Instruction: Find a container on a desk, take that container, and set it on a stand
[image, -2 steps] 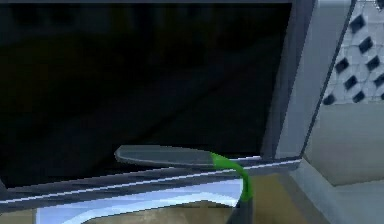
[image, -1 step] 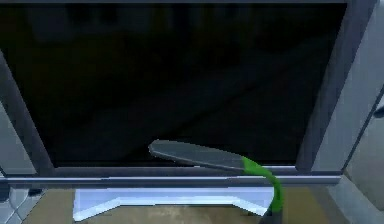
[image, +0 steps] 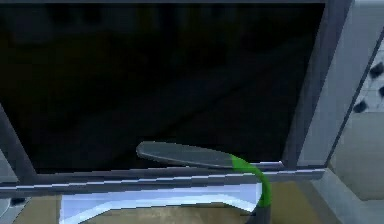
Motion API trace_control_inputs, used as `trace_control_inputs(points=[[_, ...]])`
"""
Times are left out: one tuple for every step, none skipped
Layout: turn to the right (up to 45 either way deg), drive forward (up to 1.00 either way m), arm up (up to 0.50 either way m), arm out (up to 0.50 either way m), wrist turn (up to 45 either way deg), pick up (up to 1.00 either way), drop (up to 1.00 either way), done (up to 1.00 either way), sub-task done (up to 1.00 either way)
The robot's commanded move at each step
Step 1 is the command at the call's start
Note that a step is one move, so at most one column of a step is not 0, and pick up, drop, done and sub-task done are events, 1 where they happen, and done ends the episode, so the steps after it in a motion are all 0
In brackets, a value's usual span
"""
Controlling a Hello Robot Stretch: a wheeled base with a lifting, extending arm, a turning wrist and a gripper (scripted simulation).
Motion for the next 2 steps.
trace_control_inputs(points=[[6.0, 0.0, 0.0, 0.0, 0.0, 0.0, 0.0, 0.0, 0.0], [-9.0, 0.0, 0.0, 0.0, 0.0, 0.0, 0.0, 0.0, 0.0]])
